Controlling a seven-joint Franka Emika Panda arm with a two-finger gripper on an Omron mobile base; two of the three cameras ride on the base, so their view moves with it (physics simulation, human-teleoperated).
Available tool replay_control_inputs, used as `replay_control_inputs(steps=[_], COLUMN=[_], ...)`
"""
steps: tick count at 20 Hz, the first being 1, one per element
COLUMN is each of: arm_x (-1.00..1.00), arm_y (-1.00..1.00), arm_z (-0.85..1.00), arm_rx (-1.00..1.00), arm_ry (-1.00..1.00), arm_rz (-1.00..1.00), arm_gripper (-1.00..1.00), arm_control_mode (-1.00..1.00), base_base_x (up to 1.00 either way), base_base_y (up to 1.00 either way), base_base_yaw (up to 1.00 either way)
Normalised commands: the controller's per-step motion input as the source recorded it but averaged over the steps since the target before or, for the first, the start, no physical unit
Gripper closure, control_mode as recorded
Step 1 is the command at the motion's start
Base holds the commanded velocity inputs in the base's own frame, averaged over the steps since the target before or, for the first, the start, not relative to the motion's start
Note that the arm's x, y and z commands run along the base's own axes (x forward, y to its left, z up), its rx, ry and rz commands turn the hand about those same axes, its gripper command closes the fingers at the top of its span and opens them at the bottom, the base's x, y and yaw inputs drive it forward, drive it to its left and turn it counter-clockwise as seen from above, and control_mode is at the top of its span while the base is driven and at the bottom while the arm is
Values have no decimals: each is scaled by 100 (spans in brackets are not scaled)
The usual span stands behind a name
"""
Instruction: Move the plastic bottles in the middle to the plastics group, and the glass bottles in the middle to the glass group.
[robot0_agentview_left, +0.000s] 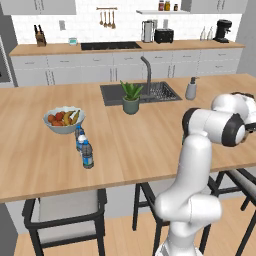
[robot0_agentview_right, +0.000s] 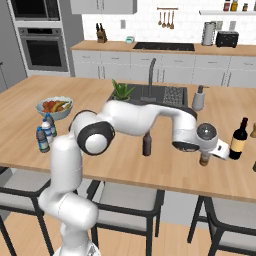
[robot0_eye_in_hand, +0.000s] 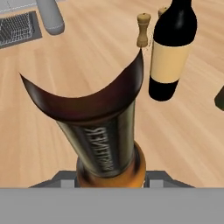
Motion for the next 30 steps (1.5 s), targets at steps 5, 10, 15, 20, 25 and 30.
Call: replay_control_inputs(steps=[5, 10, 15, 20, 25, 30], arm_x=[0, 18, 38, 20, 11, 0], arm_y=[0, -4, -18, -23, -20, -2], arm_z=[2, 6, 0, 3, 0, -22], arm_rx=[-11, -5, 0, 2, 4, 1], arm_ry=[0, 0, 0, 3, 0, 4], arm_rz=[0, 0, 0, 0, 0, 0], arm_gripper=[100, 100, 100, 100, 100, 100], arm_control_mode=[-100, -100, -100, -100, -100, -100], base_base_x=[0, 0, 0, 0, 0, 0], base_base_y=[0, 0, 0, 0, 0, 0], base_base_yaw=[0, 0, 0, 0, 0, 0])
